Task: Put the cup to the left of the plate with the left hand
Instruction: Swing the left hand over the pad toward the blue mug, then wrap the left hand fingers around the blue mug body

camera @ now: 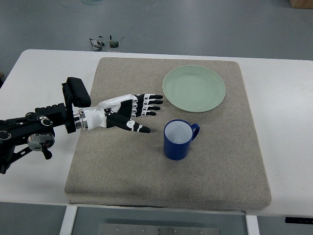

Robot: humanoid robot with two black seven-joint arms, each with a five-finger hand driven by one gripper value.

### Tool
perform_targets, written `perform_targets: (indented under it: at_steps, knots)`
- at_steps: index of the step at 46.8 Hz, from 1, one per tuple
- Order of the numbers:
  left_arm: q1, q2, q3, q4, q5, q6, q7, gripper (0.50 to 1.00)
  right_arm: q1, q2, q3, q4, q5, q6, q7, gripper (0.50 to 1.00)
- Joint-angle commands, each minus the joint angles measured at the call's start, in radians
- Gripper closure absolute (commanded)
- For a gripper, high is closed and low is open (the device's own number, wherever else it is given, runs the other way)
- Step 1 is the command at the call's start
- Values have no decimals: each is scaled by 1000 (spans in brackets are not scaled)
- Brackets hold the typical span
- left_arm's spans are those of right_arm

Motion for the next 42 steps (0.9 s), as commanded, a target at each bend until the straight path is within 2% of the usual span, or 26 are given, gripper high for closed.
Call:
perform_targets:
  at_steps: [1, 25, 42]
  knots:
    - [10, -12, 2, 0, 2, -12, 0, 506, 0, 0, 0, 0, 1, 1, 0, 566]
    - [21, -115, 5, 14, 63, 14, 3, 506, 0, 0, 0, 0, 0, 0, 0, 566]
    - [18, -141, 8, 30, 65, 34, 3, 506, 0, 0, -1, 0, 0, 0, 0, 566]
